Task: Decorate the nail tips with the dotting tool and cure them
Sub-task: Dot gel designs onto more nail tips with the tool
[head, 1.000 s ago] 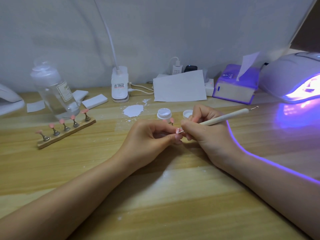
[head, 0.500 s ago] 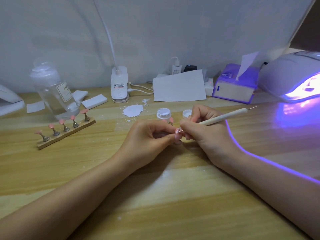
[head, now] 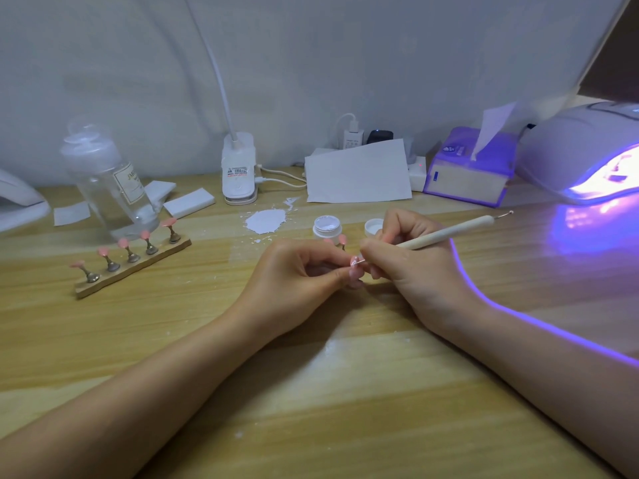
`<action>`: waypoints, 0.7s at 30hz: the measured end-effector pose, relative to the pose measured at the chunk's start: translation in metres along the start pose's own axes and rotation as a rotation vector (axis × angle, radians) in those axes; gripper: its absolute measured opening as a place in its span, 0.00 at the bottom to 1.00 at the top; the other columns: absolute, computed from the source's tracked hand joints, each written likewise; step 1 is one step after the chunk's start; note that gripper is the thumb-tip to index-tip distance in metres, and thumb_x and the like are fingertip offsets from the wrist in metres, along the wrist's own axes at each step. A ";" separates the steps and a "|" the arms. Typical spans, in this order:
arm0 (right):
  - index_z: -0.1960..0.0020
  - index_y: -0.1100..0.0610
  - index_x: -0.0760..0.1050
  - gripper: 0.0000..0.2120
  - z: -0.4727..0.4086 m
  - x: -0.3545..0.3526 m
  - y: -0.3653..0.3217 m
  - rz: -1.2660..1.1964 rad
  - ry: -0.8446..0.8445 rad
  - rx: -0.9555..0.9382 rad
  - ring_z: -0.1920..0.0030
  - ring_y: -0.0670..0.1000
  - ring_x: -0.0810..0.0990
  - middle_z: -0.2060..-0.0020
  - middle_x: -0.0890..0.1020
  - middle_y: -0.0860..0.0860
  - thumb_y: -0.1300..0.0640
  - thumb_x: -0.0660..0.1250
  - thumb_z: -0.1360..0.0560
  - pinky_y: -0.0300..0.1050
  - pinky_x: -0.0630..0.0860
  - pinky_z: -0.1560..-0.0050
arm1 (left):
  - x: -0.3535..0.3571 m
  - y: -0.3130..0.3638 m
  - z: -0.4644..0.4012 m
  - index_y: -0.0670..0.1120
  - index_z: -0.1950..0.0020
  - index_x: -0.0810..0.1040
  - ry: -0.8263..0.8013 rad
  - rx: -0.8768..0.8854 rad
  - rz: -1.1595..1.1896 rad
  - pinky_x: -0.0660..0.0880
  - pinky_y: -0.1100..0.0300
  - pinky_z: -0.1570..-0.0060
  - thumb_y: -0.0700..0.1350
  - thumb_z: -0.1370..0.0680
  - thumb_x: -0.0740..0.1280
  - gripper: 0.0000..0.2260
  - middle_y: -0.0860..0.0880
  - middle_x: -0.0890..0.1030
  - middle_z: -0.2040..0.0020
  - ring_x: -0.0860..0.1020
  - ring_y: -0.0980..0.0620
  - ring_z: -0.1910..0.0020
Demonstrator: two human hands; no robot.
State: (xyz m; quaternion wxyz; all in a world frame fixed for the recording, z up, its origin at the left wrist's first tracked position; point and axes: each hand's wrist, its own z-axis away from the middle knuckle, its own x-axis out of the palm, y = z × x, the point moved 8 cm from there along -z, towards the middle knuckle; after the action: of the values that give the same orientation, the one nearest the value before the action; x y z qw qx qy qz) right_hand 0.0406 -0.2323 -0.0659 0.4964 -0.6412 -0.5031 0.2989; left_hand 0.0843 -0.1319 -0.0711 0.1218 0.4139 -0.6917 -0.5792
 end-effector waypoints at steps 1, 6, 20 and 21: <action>0.72 0.59 0.61 0.18 0.000 0.000 0.000 0.001 -0.003 -0.002 0.77 0.45 0.77 0.83 0.73 0.48 0.74 0.63 0.32 0.31 0.70 0.74 | 0.000 0.001 0.000 0.54 0.62 0.83 0.000 0.004 -0.004 0.76 0.68 0.53 0.39 0.30 0.71 0.09 0.52 0.84 0.64 0.81 0.60 0.63; 0.73 0.59 0.62 0.17 0.000 -0.002 0.000 0.028 0.014 0.001 0.76 0.46 0.77 0.83 0.73 0.48 0.74 0.64 0.32 0.33 0.71 0.73 | 0.000 0.001 0.000 0.54 0.62 0.83 0.004 0.005 -0.011 0.77 0.63 0.53 0.38 0.30 0.71 0.10 0.50 0.84 0.63 0.82 0.57 0.62; 0.73 0.59 0.62 0.18 0.000 0.000 0.000 0.023 0.008 0.000 0.76 0.47 0.77 0.83 0.72 0.48 0.74 0.63 0.32 0.33 0.71 0.73 | 0.001 0.001 0.000 0.53 0.62 0.83 0.001 0.002 0.011 0.77 0.63 0.54 0.45 0.33 0.70 0.04 0.50 0.84 0.64 0.81 0.58 0.63; 0.73 0.59 0.62 0.18 0.000 -0.001 0.000 0.023 0.013 0.001 0.76 0.47 0.77 0.83 0.72 0.48 0.74 0.63 0.32 0.33 0.71 0.73 | 0.001 0.000 0.000 0.54 0.62 0.83 0.003 0.002 0.009 0.77 0.62 0.54 0.45 0.33 0.70 0.04 0.50 0.84 0.63 0.82 0.58 0.63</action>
State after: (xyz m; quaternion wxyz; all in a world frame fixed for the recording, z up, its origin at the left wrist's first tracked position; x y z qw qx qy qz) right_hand 0.0408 -0.2330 -0.0659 0.4968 -0.6485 -0.4923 0.3006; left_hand 0.0836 -0.1322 -0.0710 0.1249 0.4118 -0.6939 -0.5774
